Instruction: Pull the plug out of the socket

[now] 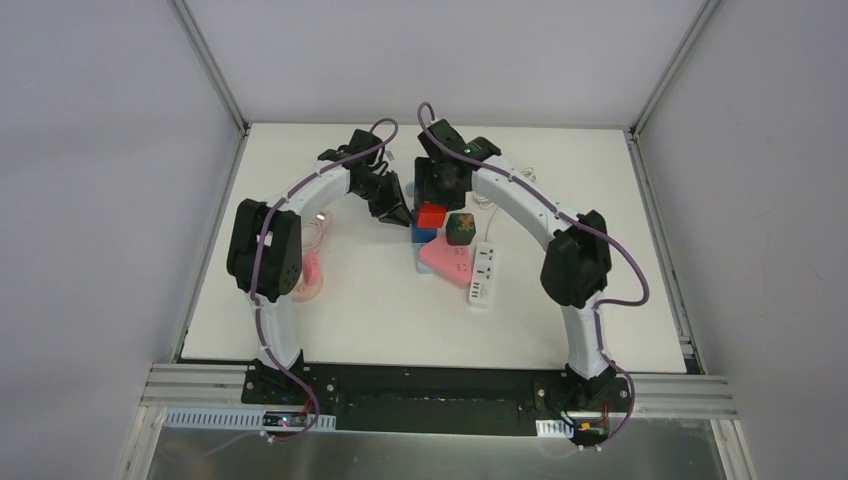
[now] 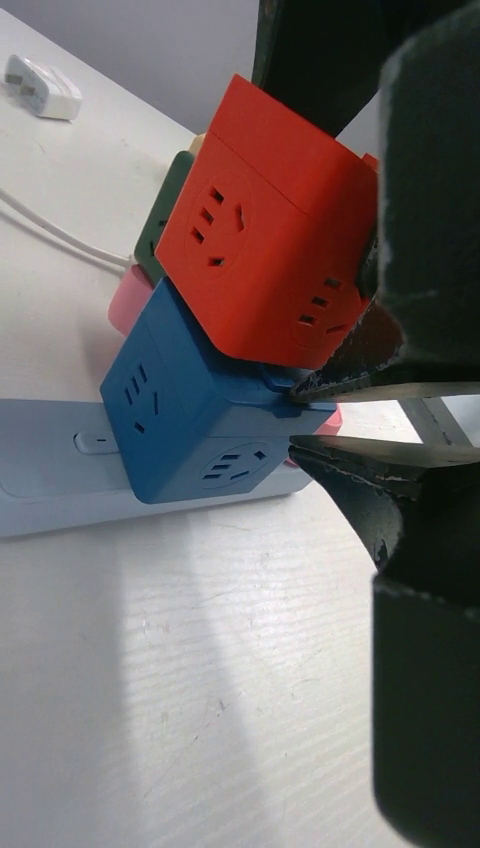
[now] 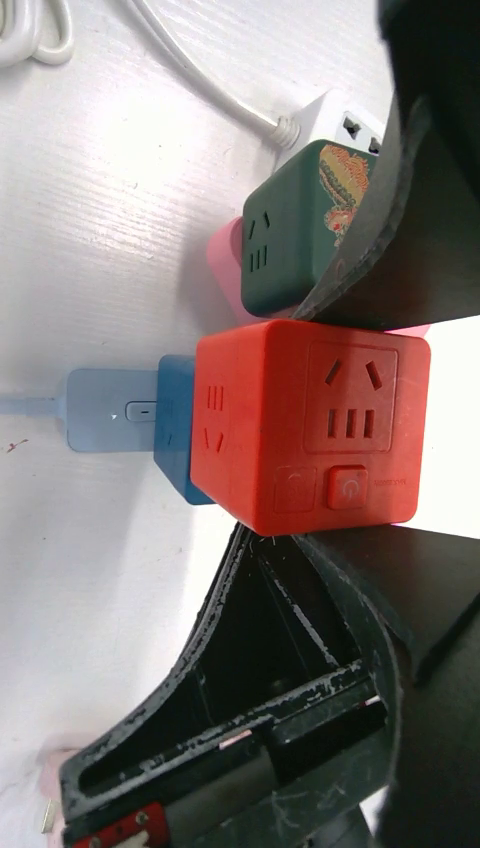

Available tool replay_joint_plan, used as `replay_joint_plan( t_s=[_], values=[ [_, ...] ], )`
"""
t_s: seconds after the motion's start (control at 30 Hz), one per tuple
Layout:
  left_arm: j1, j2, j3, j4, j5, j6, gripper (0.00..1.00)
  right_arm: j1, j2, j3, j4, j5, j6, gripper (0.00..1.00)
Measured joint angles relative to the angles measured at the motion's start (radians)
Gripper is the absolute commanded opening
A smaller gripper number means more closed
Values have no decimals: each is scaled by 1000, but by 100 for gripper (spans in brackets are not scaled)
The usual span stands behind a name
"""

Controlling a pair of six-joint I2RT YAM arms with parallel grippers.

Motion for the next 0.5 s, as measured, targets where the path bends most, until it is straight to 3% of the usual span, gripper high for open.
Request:
replay_joint_plan(
  t_s=[0.1, 0.2, 0.5],
  values=[
    [6, 1, 0, 5, -8, 0, 18, -6, 102, 177, -131, -14, 1, 0],
    [8, 2, -2, 5, -7, -2, 18, -9, 105, 175, -134, -29, -3, 0],
    [6, 3, -3, 8, 4, -5, 18, -18, -80, -154, 149, -60, -43, 0]
  ],
)
